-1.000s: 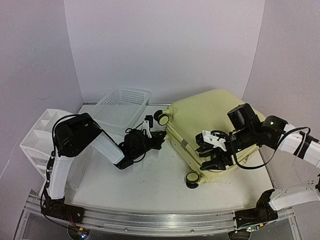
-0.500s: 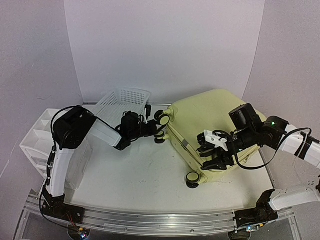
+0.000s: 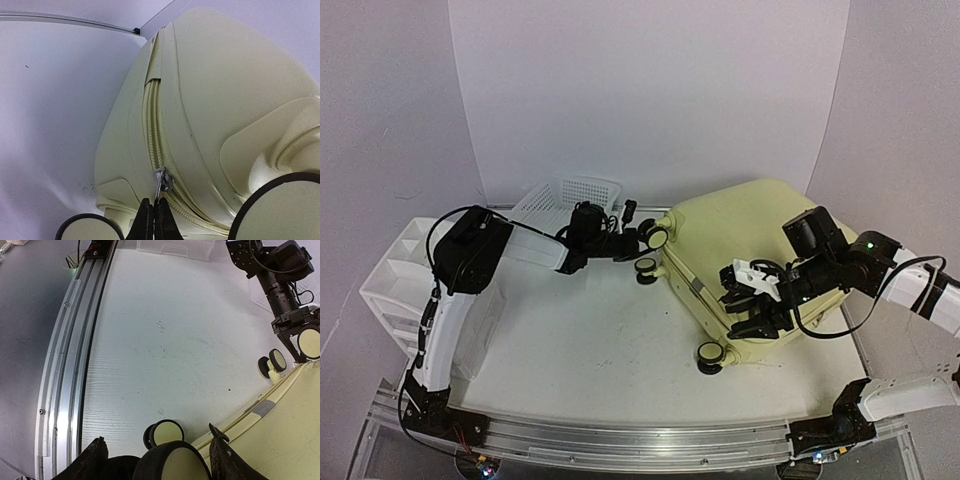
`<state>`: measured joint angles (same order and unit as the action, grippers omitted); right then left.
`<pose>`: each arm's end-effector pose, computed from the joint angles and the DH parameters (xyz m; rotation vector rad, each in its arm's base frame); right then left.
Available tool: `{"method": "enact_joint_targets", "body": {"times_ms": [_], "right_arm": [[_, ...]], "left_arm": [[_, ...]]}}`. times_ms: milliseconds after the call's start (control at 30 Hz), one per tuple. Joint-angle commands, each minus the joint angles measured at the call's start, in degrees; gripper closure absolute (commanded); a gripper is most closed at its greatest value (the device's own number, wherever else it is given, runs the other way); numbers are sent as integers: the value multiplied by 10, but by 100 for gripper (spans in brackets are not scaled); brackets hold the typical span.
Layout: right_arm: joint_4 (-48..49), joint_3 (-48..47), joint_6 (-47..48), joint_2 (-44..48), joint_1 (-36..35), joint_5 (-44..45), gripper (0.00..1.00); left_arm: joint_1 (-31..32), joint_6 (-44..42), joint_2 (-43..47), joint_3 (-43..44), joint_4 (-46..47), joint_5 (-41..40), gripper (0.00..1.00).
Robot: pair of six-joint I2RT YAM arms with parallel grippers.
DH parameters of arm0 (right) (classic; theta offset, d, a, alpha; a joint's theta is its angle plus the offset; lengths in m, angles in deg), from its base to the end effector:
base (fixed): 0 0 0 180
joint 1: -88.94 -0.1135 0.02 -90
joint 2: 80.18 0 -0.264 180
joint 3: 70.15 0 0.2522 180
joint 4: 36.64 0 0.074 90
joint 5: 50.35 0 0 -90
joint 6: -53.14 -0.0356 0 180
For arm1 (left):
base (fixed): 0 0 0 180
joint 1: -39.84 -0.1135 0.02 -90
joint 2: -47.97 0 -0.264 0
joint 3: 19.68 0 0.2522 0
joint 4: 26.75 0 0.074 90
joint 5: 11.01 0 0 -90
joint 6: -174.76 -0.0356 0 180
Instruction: Open, take out, and arrange the luggage
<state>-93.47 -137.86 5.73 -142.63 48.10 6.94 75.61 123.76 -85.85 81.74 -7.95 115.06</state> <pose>0.1491 0.1543 0.2893 -1.7667 1.6158 0.6862 0.4061 -0.3184 0.1447 0.4478 1.9779 -1.4469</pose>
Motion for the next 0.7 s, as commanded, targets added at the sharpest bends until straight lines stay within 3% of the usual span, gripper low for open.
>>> {"method": "enact_joint_targets", "body": {"times_ms": [0,267,433,567,667], "right_arm": [[-147,-7,-97,32,-8,-149,100],[-171,-24,-82,22,-9,-133,100],[-171,-31,-73,10,-9,-130,100],[-175,-36,-72,1,-9,-137,100],[-175,-37,-68,1,-9,-137,100]], "left_arm": [[-43,-70,2,45,-134,-87,100],[-46,-191,-4,127,-292,-138,100],[-47,-189,-57,209,-297,-108,100],[-46,-174,-88,255,-293,-139,100],[-46,-153,-141,354,-288,-84,100]]}}
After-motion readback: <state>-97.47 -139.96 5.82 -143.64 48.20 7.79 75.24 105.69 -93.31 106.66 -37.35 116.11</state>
